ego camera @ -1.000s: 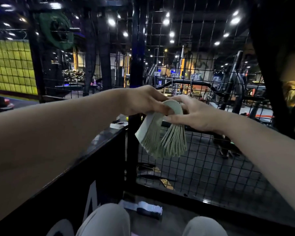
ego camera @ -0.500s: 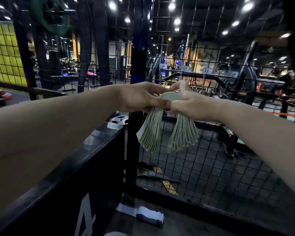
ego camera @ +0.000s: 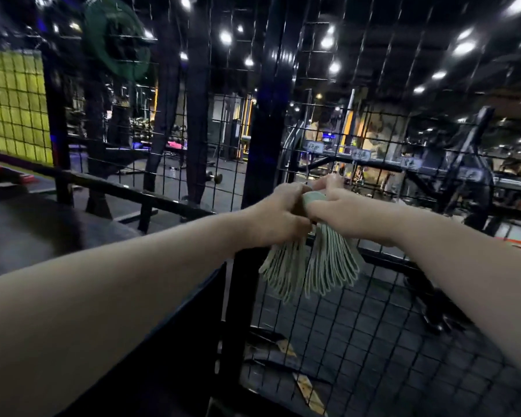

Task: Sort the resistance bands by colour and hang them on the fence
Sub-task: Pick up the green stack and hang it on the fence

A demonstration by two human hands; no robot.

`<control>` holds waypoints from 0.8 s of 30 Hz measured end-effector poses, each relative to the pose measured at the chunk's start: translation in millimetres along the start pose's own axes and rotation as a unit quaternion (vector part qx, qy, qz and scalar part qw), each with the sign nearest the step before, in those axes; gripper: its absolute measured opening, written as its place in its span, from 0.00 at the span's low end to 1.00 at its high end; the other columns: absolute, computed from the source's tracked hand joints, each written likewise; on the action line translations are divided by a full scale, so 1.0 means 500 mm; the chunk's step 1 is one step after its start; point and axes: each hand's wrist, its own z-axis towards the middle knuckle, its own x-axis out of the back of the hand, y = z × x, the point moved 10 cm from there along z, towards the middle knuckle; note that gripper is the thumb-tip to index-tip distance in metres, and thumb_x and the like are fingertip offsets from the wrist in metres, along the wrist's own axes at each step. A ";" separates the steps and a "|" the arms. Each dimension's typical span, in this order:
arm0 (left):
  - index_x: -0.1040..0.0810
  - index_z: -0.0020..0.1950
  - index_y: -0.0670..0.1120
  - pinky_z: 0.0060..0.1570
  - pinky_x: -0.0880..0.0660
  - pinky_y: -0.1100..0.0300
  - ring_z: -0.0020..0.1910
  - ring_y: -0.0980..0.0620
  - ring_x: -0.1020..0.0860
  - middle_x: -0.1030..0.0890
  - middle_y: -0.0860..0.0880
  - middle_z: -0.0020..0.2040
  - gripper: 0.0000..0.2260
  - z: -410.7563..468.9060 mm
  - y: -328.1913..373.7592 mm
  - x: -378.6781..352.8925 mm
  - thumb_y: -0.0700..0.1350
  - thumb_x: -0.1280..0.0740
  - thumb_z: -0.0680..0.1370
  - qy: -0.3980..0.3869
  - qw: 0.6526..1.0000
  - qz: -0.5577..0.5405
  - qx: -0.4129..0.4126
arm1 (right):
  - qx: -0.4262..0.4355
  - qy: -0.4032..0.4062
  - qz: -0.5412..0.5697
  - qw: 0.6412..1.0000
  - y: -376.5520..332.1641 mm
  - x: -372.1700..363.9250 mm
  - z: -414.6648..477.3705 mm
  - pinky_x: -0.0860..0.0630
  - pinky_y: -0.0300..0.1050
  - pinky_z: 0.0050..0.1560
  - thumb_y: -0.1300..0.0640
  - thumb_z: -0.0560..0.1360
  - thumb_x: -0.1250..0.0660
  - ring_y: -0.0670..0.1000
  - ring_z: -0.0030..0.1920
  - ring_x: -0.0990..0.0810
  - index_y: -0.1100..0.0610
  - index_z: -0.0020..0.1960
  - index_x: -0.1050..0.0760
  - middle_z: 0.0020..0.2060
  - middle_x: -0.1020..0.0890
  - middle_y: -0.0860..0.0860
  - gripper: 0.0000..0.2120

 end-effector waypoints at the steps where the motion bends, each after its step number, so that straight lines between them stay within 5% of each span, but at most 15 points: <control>1: 0.28 0.54 0.47 0.37 0.26 0.67 0.40 0.57 0.28 0.28 0.50 0.46 0.15 0.005 0.008 -0.001 0.29 0.36 0.75 0.022 0.999 0.008 -0.028 | 0.001 0.005 0.009 1.000 0.002 -0.002 0.014 0.28 0.52 0.41 0.51 0.80 0.41 0.54 0.44 0.24 0.52 0.72 0.51 0.47 0.24 0.54 0.26; 3: 0.27 0.55 0.41 0.42 0.24 0.59 0.44 0.56 0.26 0.27 0.49 0.47 0.11 0.018 -0.001 0.007 0.33 0.36 0.74 0.072 0.993 0.078 -0.060 | -0.001 0.017 0.022 1.000 0.006 -0.005 0.043 0.29 0.43 0.37 0.51 0.81 0.42 0.50 0.40 0.26 0.56 0.75 0.53 0.45 0.27 0.51 0.29; 6: 0.38 0.73 0.42 0.65 0.30 0.45 0.66 0.44 0.29 0.32 0.44 0.68 0.26 0.048 -0.085 0.024 0.44 0.37 0.76 0.111 0.969 0.220 0.020 | -0.010 0.028 0.043 0.999 0.018 -0.021 0.079 0.34 0.37 0.26 0.54 0.81 0.40 0.47 0.35 0.30 0.56 0.71 0.47 0.44 0.29 0.52 0.24; 8: 0.37 0.72 0.42 0.59 0.26 0.48 0.63 0.44 0.26 0.30 0.42 0.68 0.25 0.061 -0.116 0.016 0.40 0.36 0.76 0.089 0.981 0.172 0.028 | -0.006 0.044 0.028 0.999 0.034 -0.031 0.102 0.33 0.37 0.30 0.56 0.80 0.38 0.45 0.36 0.30 0.58 0.66 0.41 0.48 0.28 0.53 0.18; 11: 0.29 0.64 0.41 0.41 0.25 0.60 0.44 0.54 0.23 0.22 0.43 0.54 0.16 0.076 -0.142 0.004 0.36 0.35 0.77 0.047 0.991 0.123 0.018 | -0.037 0.018 0.042 0.998 0.072 -0.058 0.125 0.35 0.41 0.31 0.54 0.79 0.39 0.48 0.36 0.30 0.54 0.65 0.42 0.45 0.29 0.53 0.19; 13: 0.28 0.65 0.44 0.40 0.27 0.71 0.45 0.58 0.23 0.22 0.48 0.52 0.15 0.089 -0.163 0.012 0.39 0.34 0.78 0.042 0.985 0.167 0.014 | -0.054 -0.001 0.035 0.998 0.088 -0.070 0.142 0.36 0.41 0.30 0.53 0.78 0.38 0.48 0.37 0.31 0.53 0.68 0.43 0.45 0.30 0.52 0.22; 16: 0.33 0.69 0.46 0.52 0.22 0.57 0.52 0.52 0.21 0.21 0.50 0.54 0.19 0.120 -0.182 0.031 0.40 0.36 0.78 0.049 0.970 0.237 0.006 | -0.051 -0.008 0.037 0.998 0.089 -0.070 0.167 0.36 0.37 0.24 0.53 0.79 0.38 0.47 0.33 0.31 0.53 0.67 0.45 0.42 0.30 0.52 0.21; 18: 0.33 0.67 0.46 0.50 0.21 0.51 0.49 0.51 0.20 0.20 0.49 0.52 0.17 0.139 -0.185 0.057 0.41 0.37 0.79 0.068 0.966 0.248 0.012 | -0.041 0.003 0.055 0.998 0.082 -0.056 0.188 0.36 0.36 0.21 0.52 0.79 0.38 0.48 0.32 0.31 0.53 0.67 0.47 0.41 0.29 0.53 0.23; 24: 0.26 0.61 0.45 0.46 0.22 0.56 0.46 0.51 0.20 0.19 0.50 0.49 0.10 0.210 -0.127 0.155 0.40 0.36 0.80 0.161 0.947 0.269 -0.068 | 0.016 0.075 0.020 0.997 0.030 0.041 0.250 0.31 0.39 0.27 0.50 0.79 0.38 0.48 0.35 0.27 0.55 0.69 0.49 0.42 0.27 0.51 0.26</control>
